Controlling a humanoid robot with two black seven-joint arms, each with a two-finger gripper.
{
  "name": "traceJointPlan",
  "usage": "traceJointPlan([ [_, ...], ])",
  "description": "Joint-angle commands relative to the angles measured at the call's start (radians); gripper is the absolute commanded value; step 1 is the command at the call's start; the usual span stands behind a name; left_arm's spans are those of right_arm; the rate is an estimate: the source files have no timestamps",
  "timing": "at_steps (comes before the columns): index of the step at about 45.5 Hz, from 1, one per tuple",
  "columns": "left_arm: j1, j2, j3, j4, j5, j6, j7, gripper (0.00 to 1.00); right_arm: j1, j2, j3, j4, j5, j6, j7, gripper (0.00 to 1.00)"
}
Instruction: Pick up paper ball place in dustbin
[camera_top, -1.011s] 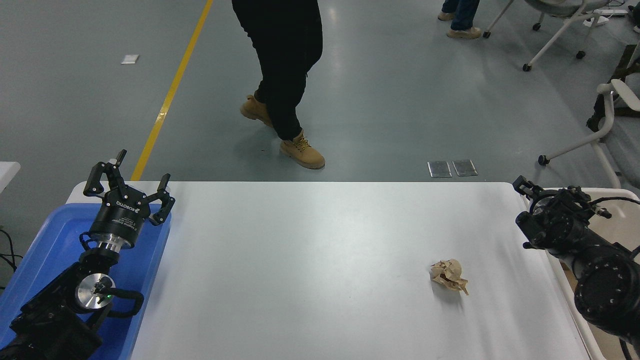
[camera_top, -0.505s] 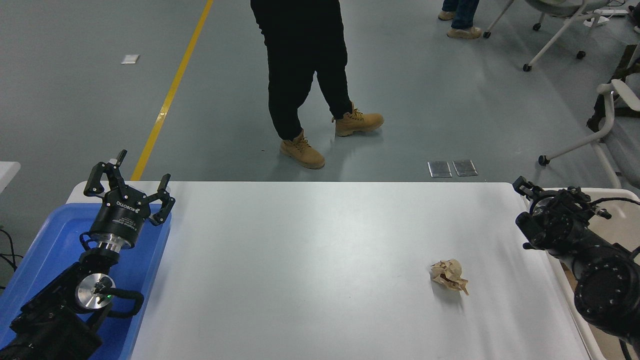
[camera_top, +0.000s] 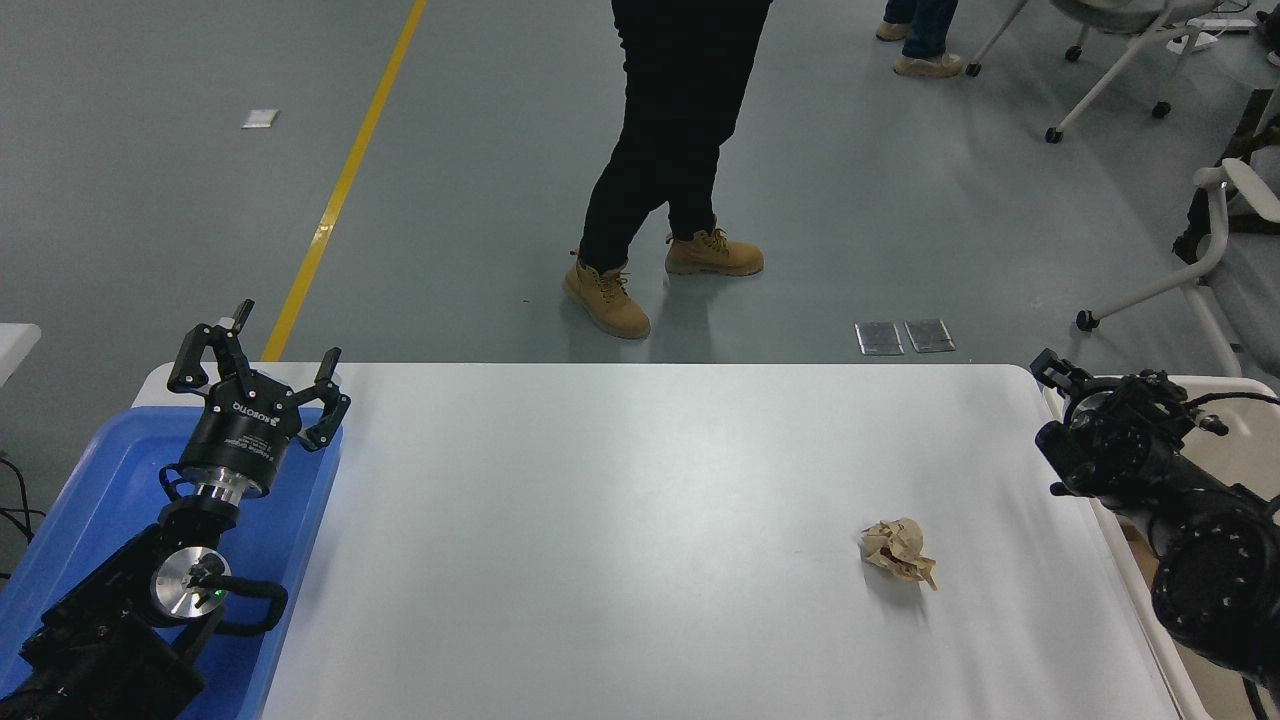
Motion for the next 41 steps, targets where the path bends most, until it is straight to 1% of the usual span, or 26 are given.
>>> traceJointPlan([
  [1, 0.0, 0.0, 0.0, 0.0, 0.0, 0.0, 0.0, 0.98, 0.017, -0.006, -0.007, 0.026, -0.001, 0.008, 0.0, 1.0],
  [5, 0.0, 0.0, 0.0, 0.0, 0.0, 0.0, -0.001, 0.98, 0.035, -0.011, -0.012, 0.048, -0.004, 0.008, 0.002, 1.0],
  [12, 0.0, 0.0, 0.0, 0.0, 0.0, 0.0, 0.0, 0.98, 0.09, -0.054, -0.012, 0.116, -0.01, 0.013, 0.002, 1.0],
  [14, 0.0, 0.0, 0.0, 0.0, 0.0, 0.0, 0.0, 0.98, 0.131, -0.078, -0.015, 0.185, -0.012, 0.016, 0.002, 1.0],
  [16, 0.0, 0.0, 0.0, 0.0, 0.0, 0.0, 0.0, 0.98, 0.223, -0.147, -0.018, 0.335, -0.011, 0.017, 0.002, 1.0],
  [22, 0.0, 0.0, 0.0, 0.0, 0.0, 0.0, 0.0, 0.98, 0.406, -0.292, -0.021, 0.667, -0.021, 0.017, 0.002, 1.0],
  [26, 0.0, 0.0, 0.0, 0.0, 0.0, 0.0, 0.0, 0.98, 0.504, -0.344, -0.03, 0.836, -0.084, 0.019, 0.002, 1.0],
  [31, 0.0, 0.0, 0.0, 0.0, 0.0, 0.0, 0.0, 0.98, 0.601, -0.387, -0.043, 0.994, -0.234, 0.019, 0.002, 1.0],
  [34, 0.0, 0.0, 0.0, 0.0, 0.0, 0.0, 0.0, 0.98, 0.655, -0.402, -0.073, 1.072, -0.299, 0.019, 0.002, 1.0],
  [41, 0.0, 0.0, 0.0, 0.0, 0.0, 0.0, 0.0, 0.98, 0.797, -0.405, -0.173, 1.235, -0.326, 0.066, 0.002, 1.0],
])
